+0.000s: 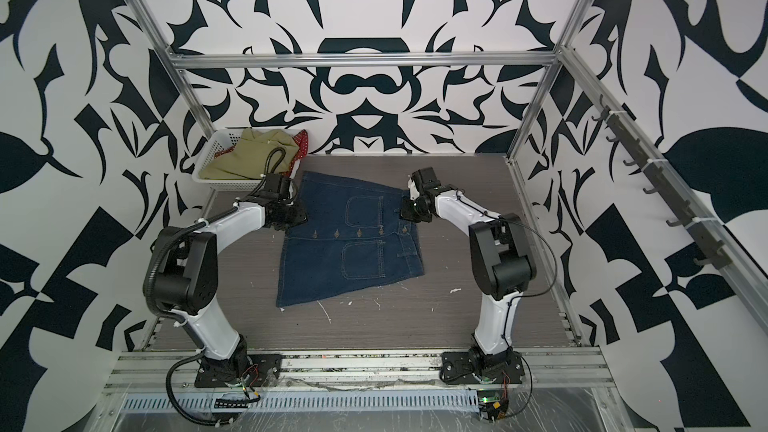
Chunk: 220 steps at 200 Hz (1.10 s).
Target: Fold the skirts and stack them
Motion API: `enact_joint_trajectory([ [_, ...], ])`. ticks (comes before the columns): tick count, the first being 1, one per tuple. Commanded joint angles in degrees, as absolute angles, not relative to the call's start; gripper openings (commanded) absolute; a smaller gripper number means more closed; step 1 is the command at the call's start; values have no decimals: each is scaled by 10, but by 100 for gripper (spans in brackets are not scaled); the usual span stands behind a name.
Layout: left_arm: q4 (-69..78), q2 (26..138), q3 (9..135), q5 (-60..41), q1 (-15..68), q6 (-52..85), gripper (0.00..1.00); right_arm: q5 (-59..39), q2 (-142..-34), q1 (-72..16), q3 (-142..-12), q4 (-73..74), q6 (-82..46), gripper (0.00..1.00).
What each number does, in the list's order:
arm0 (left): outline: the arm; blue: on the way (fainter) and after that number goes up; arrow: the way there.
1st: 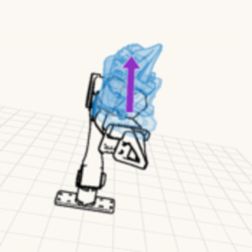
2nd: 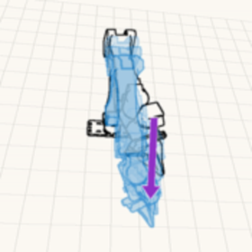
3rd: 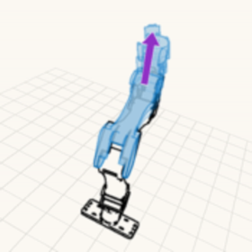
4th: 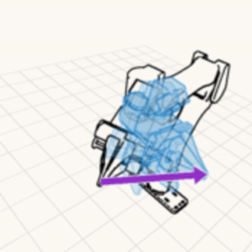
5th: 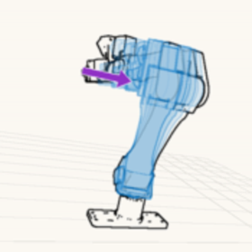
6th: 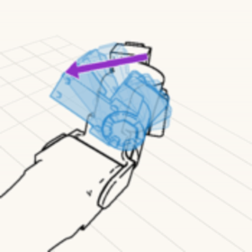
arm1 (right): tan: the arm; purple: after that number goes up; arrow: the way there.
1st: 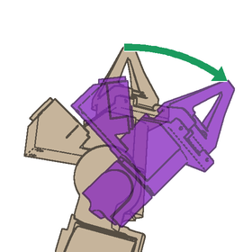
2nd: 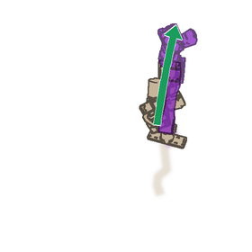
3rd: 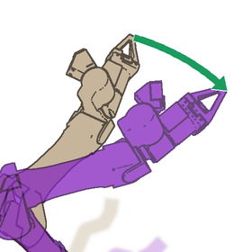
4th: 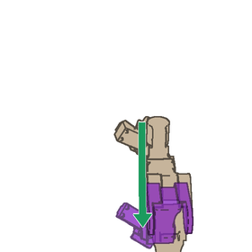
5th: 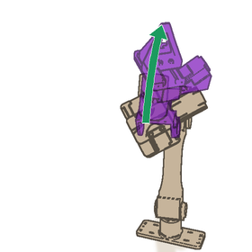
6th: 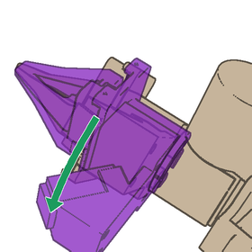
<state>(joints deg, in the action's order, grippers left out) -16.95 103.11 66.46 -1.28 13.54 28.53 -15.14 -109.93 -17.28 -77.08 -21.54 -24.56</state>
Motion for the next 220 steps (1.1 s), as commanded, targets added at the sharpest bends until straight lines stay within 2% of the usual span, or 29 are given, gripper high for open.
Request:
enact_joint_trajectory([
  [1,-151,1070,673,-34,139,288,50,-132,-1124,-171,-804,-189,-267,7],
  [72,-131,1165,697,-50,174,314,38,-116,-1197,-145,-801,-157,-317,6],
  [128,-121,1219,774,-62,189,319,37,-89,-1190,-68,-805,-164,-335,5],
  [146,-131,1233,805,-57,189,315,29,-96,-1185,-46,-809,-169,-331,6],
  [167,-134,1225,807,-38,189,315,31,-108,-1174,-33,-814,-167,-318,6],
  [184,-140,1205,797,-22,186,312,31,-122,-1163,-34,-827,-179,-307,13],
  [199,-151,1169,782,-4,184,311,42,-163,-1144,-33,-828,-180,-302,20],
  [220,-160,1091,741,8,184,309,45,-192,-1077,-42,-793,-176,-304,25],
])
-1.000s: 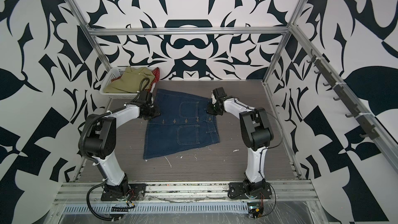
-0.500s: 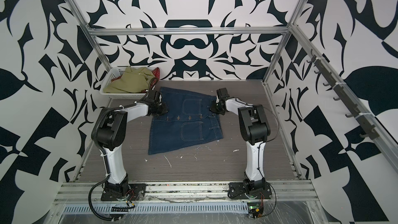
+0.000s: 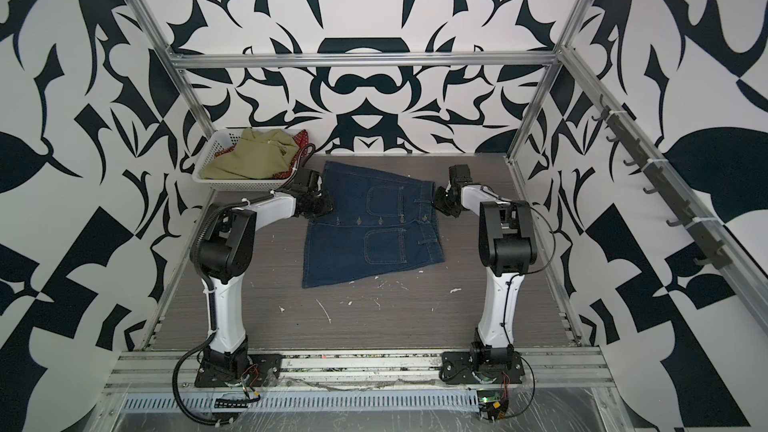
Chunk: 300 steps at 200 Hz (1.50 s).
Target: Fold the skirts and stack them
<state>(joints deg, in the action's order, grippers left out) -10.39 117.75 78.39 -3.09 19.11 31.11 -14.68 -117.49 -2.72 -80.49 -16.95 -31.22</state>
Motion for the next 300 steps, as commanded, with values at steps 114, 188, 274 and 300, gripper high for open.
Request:
enact_joint_trajectory([
  [114,-234,552,273,61,302,609,84,-281,-637,34,-297,-150,-380,55],
  [188,-135,598,196,27,332,676,84,-309,-716,36,-274,-83,-400,55],
  [274,-76,626,161,26,380,720,48,-291,-720,36,-248,-44,-423,54],
  [300,-85,618,157,40,384,726,36,-290,-731,36,-242,-16,-429,54],
])
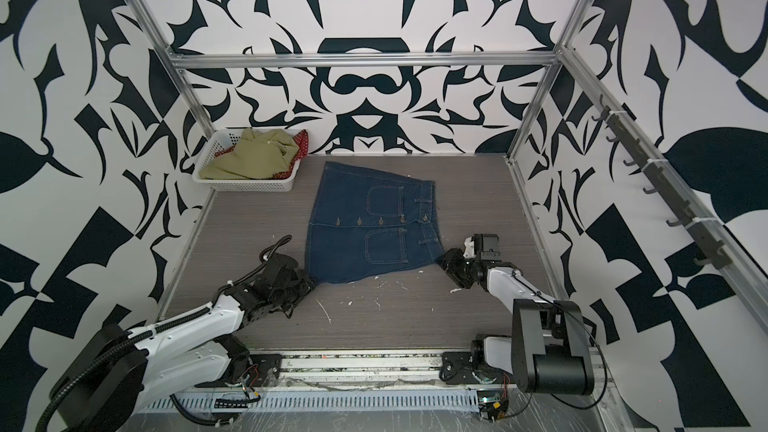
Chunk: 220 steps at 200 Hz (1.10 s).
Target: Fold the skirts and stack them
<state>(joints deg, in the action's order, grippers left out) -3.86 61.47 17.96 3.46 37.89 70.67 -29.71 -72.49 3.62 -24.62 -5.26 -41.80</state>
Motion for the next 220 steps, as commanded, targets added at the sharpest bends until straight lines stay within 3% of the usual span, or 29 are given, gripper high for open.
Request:
enact_joint_trajectory([
  [1,-85,618,157,41,384,727,35,-290,-732,36,-242,-16,-429,54],
  [38,-109,590,150,66,384,723,11,-298,-748,36,-244,-1,-434,54],
  [69,-128,565,156,102,382,709,0,-303,-765,37,-240,25,-433,50],
  [146,-136,604,188,93,369,665,0,-353,-792,7,-233,77,-463,43],
  [195,-138,595,187,102,368,661,0,-324,-732,8,-223,15,-451,27],
  [220,-150,582,189,103,364,658,0,-312,-698,8,-221,-42,-464,45],
])
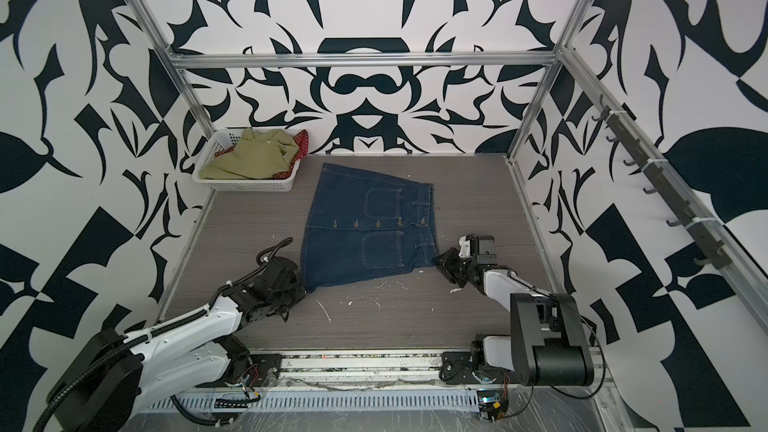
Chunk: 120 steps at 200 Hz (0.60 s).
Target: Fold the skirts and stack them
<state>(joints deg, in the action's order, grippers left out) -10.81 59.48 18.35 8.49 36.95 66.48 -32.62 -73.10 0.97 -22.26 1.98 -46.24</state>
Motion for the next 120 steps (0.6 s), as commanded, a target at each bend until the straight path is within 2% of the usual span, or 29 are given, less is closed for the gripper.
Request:
enact_joint_trajectory([
  [1,-150,582,189,103,364,658,0,-312,-697,7,-219,-43,-466,46],
  [33,-155,569,182,107,362,656,0,-292,-655,6,-178,-6,-503,53],
  [77,-158,556,177,105,359,653,0,-291,-731,5,-189,69,-515,53],
  [97,-158,546,174,109,357,654,0,-293,-759,3,-191,104,-524,46],
  [120,-156,540,169,111,356,657,0,-295,-772,1,-192,132,-532,30],
])
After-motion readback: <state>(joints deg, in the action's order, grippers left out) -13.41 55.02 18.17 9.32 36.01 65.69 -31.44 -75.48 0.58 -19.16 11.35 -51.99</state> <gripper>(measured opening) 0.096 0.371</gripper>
